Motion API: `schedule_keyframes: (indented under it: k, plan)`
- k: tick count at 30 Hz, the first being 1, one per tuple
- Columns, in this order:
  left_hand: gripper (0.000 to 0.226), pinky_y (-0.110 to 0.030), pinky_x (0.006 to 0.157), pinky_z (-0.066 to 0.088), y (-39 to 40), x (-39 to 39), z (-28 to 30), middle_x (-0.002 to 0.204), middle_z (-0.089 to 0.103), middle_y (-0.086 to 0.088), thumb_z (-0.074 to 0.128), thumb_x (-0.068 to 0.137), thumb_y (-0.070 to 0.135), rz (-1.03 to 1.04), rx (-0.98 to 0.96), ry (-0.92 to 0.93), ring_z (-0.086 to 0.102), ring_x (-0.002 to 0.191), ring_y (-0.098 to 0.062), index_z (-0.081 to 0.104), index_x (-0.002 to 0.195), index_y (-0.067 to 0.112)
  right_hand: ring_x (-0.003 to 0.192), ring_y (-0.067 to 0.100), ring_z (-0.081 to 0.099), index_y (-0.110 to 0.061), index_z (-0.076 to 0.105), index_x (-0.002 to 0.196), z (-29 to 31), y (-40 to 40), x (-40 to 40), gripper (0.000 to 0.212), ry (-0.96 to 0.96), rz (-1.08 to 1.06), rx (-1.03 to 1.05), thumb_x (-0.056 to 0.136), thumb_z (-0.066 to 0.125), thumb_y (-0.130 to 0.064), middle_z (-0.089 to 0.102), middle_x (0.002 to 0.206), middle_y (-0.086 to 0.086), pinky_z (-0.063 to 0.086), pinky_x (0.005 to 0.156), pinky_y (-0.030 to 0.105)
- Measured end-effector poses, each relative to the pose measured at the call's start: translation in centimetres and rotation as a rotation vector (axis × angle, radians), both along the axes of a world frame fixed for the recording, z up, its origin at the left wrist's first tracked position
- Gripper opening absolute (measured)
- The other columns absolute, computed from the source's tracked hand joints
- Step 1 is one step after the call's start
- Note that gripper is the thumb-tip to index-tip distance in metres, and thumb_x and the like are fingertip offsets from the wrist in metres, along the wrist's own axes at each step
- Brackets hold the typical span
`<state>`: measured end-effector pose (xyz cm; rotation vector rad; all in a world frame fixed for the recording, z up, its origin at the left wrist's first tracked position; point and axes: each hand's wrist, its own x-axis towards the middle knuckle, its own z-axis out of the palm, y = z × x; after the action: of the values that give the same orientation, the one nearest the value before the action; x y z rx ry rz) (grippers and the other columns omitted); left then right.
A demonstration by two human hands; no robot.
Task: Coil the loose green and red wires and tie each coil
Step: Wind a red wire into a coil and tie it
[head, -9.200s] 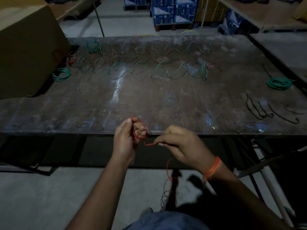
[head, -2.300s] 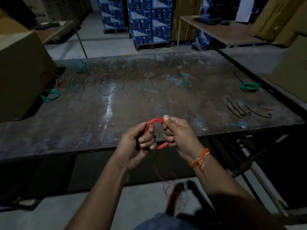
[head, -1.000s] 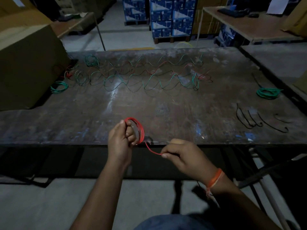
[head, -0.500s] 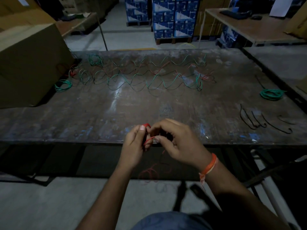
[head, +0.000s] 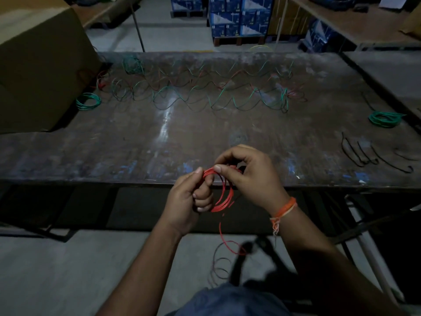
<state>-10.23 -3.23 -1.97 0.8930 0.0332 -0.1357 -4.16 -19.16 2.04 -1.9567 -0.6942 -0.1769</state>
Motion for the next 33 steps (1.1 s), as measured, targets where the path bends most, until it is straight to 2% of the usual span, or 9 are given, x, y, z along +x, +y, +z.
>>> schedule_keyframes:
  k: [4, 7, 9, 12, 15, 21, 24, 28, 33]
  plan:
    - [0.036, -0.019, 0.038, 0.011, 1.1, -0.4, -0.4, 0.047, 0.026, 0.013, 0.037, 0.102, 0.031, 0.015, -0.15, 0.042, 0.008, 0.041, -0.006, 0.053, 0.076, 0.012, 0.079, 0.009, 0.063, -0.015, 0.072, 0.093, -2.1, 1.7, -0.8, 0.01, 0.285, 0.002, 0.058, 0.094, 0.069, -0.025, 0.07, 0.084, -0.005, 0.052, 0.076, 0.031]
    - [0.033, -0.018, 0.038, 0.013, 1.8, -0.8, -1.2, 0.047, 0.024, 0.012, 0.039, 0.101, 0.031, 0.051, -0.152, 0.084, 0.01, 0.041, -0.005, 0.051, 0.077, 0.013, 0.066, 0.007, 0.051, -0.005, 0.068, 0.092, -3.2, 2.6, -1.8, 0.029, 0.52, 0.006, 0.087, 0.102, 0.059, -0.03, 0.06, 0.074, 0.002, 0.042, 0.062, 0.026]
    - [0.031, -0.018, 0.037, 0.014, 2.2, -1.1, -2.0, 0.047, 0.025, 0.011, 0.042, 0.1, 0.032, 0.072, -0.16, 0.11, 0.015, 0.038, -0.002, 0.049, 0.077, 0.012, 0.062, 0.008, 0.053, -0.001, 0.066, 0.09, -3.5, 3.2, -2.4, 0.038, 0.737, 0.011, 0.11, 0.104, 0.053, -0.034, 0.06, 0.073, 0.004, 0.037, 0.054, 0.021]
    - [0.03, -0.017, 0.036, 0.017, 3.0, -1.5, -2.7, 0.046, 0.025, 0.01, 0.045, 0.098, 0.033, 0.075, -0.139, 0.144, 0.02, 0.036, -0.001, 0.048, 0.077, 0.012, 0.06, 0.013, 0.061, -0.013, 0.063, 0.085, -4.2, 3.8, -3.2, 0.029, 1.091, 0.077, 0.344, 0.101, 0.054, -0.036, 0.061, 0.07, 0.003, 0.031, 0.045, 0.018]
    - [0.03, -0.017, 0.037, 0.022, 3.8, -2.0, -2.7, 0.046, 0.026, 0.01, 0.048, 0.097, 0.031, 0.047, -0.156, 0.193, 0.022, 0.036, -0.001, 0.053, 0.074, 0.012, 0.057, 0.014, 0.06, -0.016, 0.057, 0.08, -4.7, 4.5, -3.7, 0.026, 1.296, 0.114, 0.512, 0.092, 0.059, -0.039, 0.054, 0.064, 0.0, 0.027, 0.038, 0.015]
    - [0.028, -0.021, 0.044, 0.033, 5.9, -2.6, -3.1, 0.046, 0.026, 0.011, 0.046, 0.096, 0.027, -0.109, -0.231, 0.264, 0.024, 0.038, -0.004, 0.055, 0.076, 0.011, 0.047, 0.007, 0.035, -0.019, 0.047, 0.074, -5.2, 5.9, -4.6, 0.035, 1.193, 0.067, 0.521, 0.104, 0.049, -0.036, 0.031, 0.056, -0.005, 0.015, 0.04, 0.017]
    - [0.036, -0.022, 0.046, 0.032, 6.4, -2.8, -3.2, 0.051, 0.016, 0.009, 0.04, 0.099, 0.031, -0.181, -0.228, 0.254, 0.015, 0.043, -0.008, 0.059, 0.079, 0.008, 0.043, 0.006, 0.029, -0.02, 0.043, 0.072, -5.5, 6.7, -5.1, 0.037, 1.11, 0.023, 0.502, 0.106, 0.046, -0.036, 0.03, 0.053, -0.007, 0.017, 0.037, 0.017]
    - [0.049, -0.024, 0.047, 0.029, 6.8, -2.6, -2.9, 0.051, 0.014, 0.007, 0.032, 0.1, 0.036, -0.219, -0.266, 0.232, 0.012, 0.044, -0.01, 0.062, 0.085, 0.001, 0.043, 0.007, 0.026, -0.02, 0.04, 0.07, -5.2, 7.6, -5.3, 0.04, 0.995, 0.019, 0.489, 0.107, 0.044, -0.034, 0.028, 0.054, -0.006, 0.016, 0.039, 0.018]
    - [0.037, -0.023, 0.043, 0.026, 6.9, -2.2, -2.3, 0.05, 0.012, 0.008, 0.039, 0.095, 0.029, -0.175, -0.274, 0.255, 0.01, 0.042, -0.01, 0.06, 0.072, 0.008, 0.049, 0.01, 0.023, -0.018, 0.038, 0.069, -4.5, 8.0, -5.2, 0.041, 0.887, 0.031, 0.493, 0.108, 0.042, -0.029, 0.027, 0.054, -0.004, 0.024, 0.04, 0.015]
